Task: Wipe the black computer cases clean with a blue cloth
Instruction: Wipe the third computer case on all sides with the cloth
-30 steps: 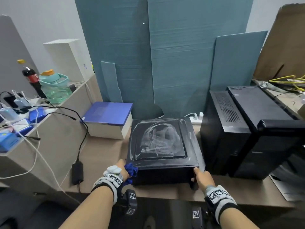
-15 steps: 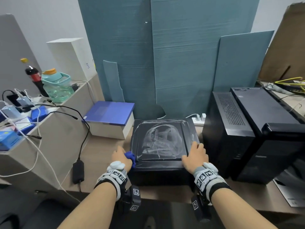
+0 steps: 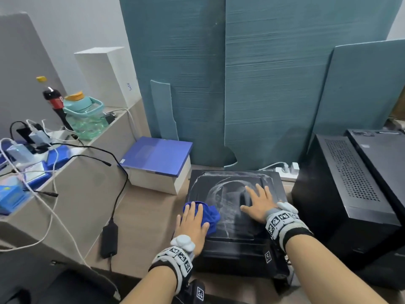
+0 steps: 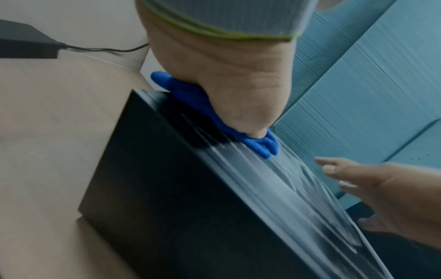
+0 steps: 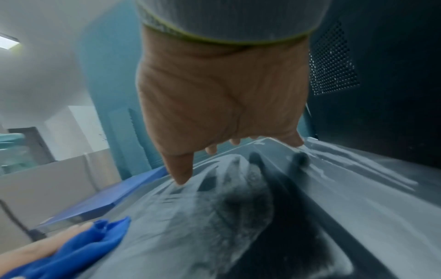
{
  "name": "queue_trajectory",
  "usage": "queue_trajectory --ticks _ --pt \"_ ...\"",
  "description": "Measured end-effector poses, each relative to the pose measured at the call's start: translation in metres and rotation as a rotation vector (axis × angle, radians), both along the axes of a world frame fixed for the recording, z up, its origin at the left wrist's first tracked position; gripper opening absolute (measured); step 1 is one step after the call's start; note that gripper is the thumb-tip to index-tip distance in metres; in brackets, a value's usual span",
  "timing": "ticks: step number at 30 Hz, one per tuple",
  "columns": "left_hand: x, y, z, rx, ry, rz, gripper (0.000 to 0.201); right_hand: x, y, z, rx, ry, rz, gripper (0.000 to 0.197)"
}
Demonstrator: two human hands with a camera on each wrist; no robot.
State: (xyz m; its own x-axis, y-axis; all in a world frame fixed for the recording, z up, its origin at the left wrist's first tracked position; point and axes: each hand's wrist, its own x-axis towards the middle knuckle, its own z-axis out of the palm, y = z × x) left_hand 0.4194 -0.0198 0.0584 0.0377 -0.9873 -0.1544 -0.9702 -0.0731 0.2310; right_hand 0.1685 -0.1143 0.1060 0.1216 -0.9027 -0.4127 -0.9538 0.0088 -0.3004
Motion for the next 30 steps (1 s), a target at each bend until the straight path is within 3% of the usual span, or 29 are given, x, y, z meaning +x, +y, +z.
queue_trajectory --ticks 3,7,22,26,30 --pt "0.001 -0.027 0.0 0.038 -0.008 -0.028 0.062 -0.003 -0.008 -0.017 0.099 0.049 0.055 0.084" --pt "0.004 -0.069 0.003 0.067 -0.048 -0.026 0.066 -0.007 -0.002 -0.033 0.075 0.058 0.058 0.077" --pt "0.0 -0.198 -0.007 0.076 -0.177 -0.036 0.069 -0.013 -0.004 -0.033 0.092 0.022 0.101 0.082" --pt "-0.03 -0.212 -0.004 0.075 -0.177 -0.136 0.065 -0.018 -0.007 -0.034 0.092 -0.117 0.031 0.082" --pt "-0.073 -0.224 -0.005 0.044 -0.161 -0.281 0.065 -0.028 -0.009 -0.031 0.077 -0.467 -0.211 0.078"
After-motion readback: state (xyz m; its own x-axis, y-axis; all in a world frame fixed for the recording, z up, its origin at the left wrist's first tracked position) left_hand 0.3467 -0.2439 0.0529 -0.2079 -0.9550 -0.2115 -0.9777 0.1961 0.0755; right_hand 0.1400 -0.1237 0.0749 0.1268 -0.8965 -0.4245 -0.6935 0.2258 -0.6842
